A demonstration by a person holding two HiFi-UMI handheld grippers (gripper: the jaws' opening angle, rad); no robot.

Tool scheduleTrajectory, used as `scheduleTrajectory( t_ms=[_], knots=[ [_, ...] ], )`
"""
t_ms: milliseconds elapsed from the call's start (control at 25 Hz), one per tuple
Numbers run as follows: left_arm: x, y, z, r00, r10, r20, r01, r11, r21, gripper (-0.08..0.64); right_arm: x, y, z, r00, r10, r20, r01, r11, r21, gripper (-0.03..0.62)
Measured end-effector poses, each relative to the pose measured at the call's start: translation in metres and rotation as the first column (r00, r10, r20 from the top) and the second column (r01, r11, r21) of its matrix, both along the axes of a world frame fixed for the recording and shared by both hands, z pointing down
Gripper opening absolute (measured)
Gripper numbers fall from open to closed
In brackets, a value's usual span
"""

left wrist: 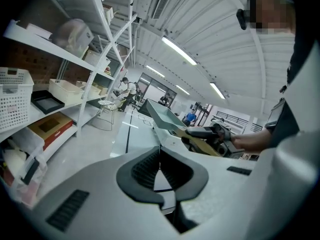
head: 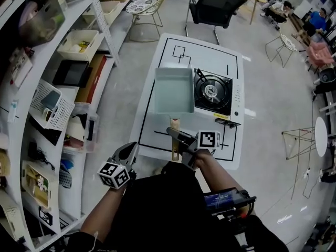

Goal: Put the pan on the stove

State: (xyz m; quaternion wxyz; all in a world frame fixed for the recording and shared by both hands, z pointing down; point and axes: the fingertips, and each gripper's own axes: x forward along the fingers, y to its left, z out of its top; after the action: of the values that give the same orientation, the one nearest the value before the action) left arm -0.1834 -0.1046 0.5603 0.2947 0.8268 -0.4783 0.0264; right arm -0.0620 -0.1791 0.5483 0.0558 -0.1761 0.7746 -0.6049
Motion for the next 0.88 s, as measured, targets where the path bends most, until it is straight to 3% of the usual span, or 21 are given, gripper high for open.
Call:
scheduleTrajectory(
  t_ms=[480,640,760,880],
  knots=[
    [0.050,-0.040,-0.005,0.995,0.101,-0.015,-0.100,0.995,0.024,0.009,0.053,-0.024,-0.015,0.995,0.096,-0.012,-0.095,0.995,0.035,0.130],
    [0.072,-0.053,-0.009,0.989,0.146,-0.016,-0.146,0.989,0.030,0.009,0.079,-0.031,-0.015,0.988,0.142,-0.066,-0.140,0.990,0.029,0.130],
    [0.087,-0.058,-0.011,0.984,0.176,-0.014,-0.176,0.984,0.029,0.009,0.088,-0.036,-0.024,0.986,0.165,0.000,-0.165,0.986,0.032,0.130],
    [0.099,-0.062,-0.013,0.981,0.196,-0.012,-0.195,0.980,0.024,0.009,0.104,-0.038,-0.026,0.981,0.192,-0.001,-0.192,0.981,0.025,0.131]
  ],
)
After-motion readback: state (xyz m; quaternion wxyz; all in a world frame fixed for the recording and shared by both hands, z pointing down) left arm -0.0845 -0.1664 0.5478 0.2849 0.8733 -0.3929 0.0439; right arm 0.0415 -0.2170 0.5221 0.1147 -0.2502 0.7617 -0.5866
